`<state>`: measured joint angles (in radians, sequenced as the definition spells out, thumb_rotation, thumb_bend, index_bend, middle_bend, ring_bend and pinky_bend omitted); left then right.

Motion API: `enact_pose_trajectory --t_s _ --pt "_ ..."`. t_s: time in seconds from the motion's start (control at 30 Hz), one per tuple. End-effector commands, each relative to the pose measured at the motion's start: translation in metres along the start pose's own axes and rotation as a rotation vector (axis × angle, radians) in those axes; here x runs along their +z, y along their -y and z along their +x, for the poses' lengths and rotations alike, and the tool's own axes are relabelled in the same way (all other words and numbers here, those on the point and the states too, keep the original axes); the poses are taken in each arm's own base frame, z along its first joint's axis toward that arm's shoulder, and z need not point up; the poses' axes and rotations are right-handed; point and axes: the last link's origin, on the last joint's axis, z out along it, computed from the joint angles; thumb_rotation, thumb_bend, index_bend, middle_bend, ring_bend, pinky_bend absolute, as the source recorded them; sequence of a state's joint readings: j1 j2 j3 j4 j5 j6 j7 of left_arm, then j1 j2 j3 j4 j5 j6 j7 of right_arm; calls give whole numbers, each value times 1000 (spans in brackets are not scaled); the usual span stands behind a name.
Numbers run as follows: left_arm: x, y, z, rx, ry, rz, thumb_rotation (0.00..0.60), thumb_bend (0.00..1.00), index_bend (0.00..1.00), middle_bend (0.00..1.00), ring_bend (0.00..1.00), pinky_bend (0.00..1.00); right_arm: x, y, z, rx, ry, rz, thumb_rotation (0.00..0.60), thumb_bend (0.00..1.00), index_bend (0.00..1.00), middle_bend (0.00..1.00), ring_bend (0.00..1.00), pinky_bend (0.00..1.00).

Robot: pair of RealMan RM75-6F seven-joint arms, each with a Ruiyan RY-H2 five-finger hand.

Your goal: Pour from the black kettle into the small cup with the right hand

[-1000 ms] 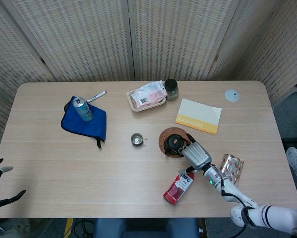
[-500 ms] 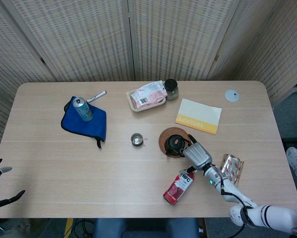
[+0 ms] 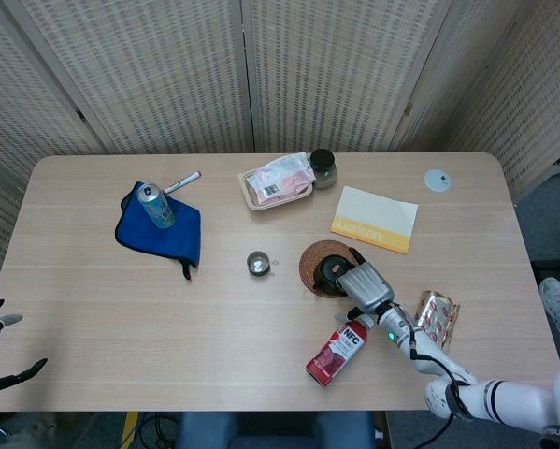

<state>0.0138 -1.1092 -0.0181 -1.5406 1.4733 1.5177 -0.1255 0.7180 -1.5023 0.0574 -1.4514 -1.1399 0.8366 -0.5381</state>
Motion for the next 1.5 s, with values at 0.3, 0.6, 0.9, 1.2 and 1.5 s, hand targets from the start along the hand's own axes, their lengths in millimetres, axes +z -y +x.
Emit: enact_pose_trajectory --t_s 0.3,0.6,0.9,1.2,1.5 --pt "0 2 0 -3 -6 4 344 0 264 84 140 94 14 4 19 47 -29 9 325 0 795 886 781 0" --pt "-1 3 0 -8 -9 6 344 0 266 84 140 94 24 2 30 100 -56 3 323 0 889 963 839 44" --pt "0 2 -2 -9 -2 1 343 0 270 84 140 89 31 -2 41 168 -87 -3 322 0 935 986 866 44" --pt "-1 1 -1 -9 -6 0 343 0 276 84 140 88 27 -4 57 226 -122 7 302 0 960 992 871 46" --pt "1 0 -2 -5 -8 -5 345 0 286 84 143 88 21 -2 60 194 -131 21 300 220 962 994 871 100"
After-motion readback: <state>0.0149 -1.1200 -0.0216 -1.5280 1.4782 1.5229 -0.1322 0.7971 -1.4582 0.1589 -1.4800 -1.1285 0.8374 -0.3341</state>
